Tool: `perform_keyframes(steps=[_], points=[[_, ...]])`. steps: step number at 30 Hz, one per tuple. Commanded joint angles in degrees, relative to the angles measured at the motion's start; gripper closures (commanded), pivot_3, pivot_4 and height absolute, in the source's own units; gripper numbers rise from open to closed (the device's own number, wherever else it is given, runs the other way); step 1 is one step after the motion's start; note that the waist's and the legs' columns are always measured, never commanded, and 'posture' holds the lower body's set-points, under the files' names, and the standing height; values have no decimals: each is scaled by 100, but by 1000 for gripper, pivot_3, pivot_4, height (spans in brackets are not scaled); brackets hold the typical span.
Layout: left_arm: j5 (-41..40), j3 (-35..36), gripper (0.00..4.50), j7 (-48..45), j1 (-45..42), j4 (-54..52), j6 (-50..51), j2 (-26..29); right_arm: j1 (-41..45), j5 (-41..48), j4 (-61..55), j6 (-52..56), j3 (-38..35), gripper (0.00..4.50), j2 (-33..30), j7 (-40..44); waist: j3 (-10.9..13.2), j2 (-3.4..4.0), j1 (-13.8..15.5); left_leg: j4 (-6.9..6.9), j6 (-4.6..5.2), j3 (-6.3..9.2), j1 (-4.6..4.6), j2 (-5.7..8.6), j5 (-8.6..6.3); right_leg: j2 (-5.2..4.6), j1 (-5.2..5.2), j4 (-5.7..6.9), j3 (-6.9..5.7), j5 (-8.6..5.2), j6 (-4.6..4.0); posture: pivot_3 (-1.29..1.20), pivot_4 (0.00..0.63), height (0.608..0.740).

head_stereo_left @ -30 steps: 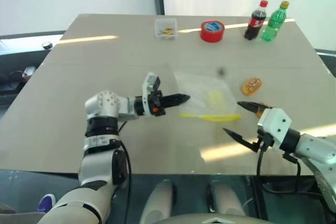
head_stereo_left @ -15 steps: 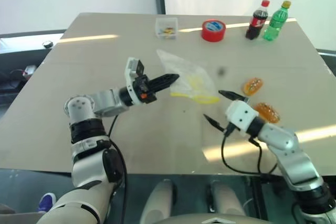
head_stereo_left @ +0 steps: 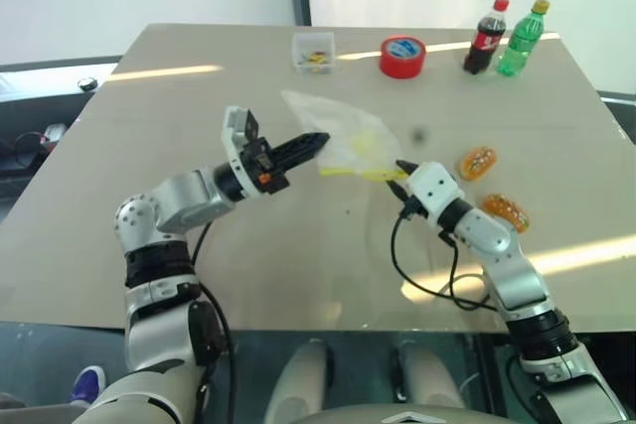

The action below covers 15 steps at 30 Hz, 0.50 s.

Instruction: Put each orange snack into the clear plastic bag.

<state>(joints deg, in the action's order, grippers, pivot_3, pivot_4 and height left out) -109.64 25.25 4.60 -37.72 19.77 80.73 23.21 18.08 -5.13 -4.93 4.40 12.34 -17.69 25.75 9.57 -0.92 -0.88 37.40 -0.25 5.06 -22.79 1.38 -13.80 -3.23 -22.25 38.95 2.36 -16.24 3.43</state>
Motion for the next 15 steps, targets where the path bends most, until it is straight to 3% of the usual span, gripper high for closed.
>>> perform_keyframes(steps=[1, 4, 7, 10, 12, 15], points=[[-336, -189, 4500, 249, 57, -585, -451, 68, 262, 72, -30, -260, -189, 4396, 22, -61, 0, 0, 3, 0, 0, 0, 0, 0, 0, 0, 0, 0, 0, 0, 0, 0, 150, 740], [-234, -360, 4500, 393, 165, -1012, -829, 209, 454, 53, 70, -351, -252, 4396, -48, -44, 0, 0, -6, 0, 0, -1, 1, 1, 0, 2, 0, 1, 0, 0, 0, 0, 150, 740], [167, -544, 3765, 399, 274, -1336, -1005, 449, 671, 38, 317, -455, -356, 4500, -161, 0, 0, 0, -13, -2, 0, -5, 1, 1, 0, 6, -1, 0, 3, 0, 0, 0, 150, 740], [907, -613, 2286, 274, 343, -1667, -1310, 675, 911, -33, 779, -681, -423, 4500, -376, 59, 1, 1, -7, -3, 0, -7, 1, 3, 0, 7, -1, -1, 4, 0, -1, 0, 150, 740], [1822, -763, 1501, -162, 417, -2084, -1526, 971, 1052, -66, 1029, -790, -443, 4500, -508, 96, 2, 1, -10, -3, 0, -8, 1, 5, 0, 8, -1, -1, 4, 0, -1, 0, 150, 740], [3944, -1540, 1501, -1170, 620, -3093, -2472, 1740, 1316, -137, 1396, -979, -368, 4500, -747, 315, 6, 2, -21, -12, 0, -12, 1, 15, 1, 11, -4, -7, 7, 0, -1, 0, 150, 740]])
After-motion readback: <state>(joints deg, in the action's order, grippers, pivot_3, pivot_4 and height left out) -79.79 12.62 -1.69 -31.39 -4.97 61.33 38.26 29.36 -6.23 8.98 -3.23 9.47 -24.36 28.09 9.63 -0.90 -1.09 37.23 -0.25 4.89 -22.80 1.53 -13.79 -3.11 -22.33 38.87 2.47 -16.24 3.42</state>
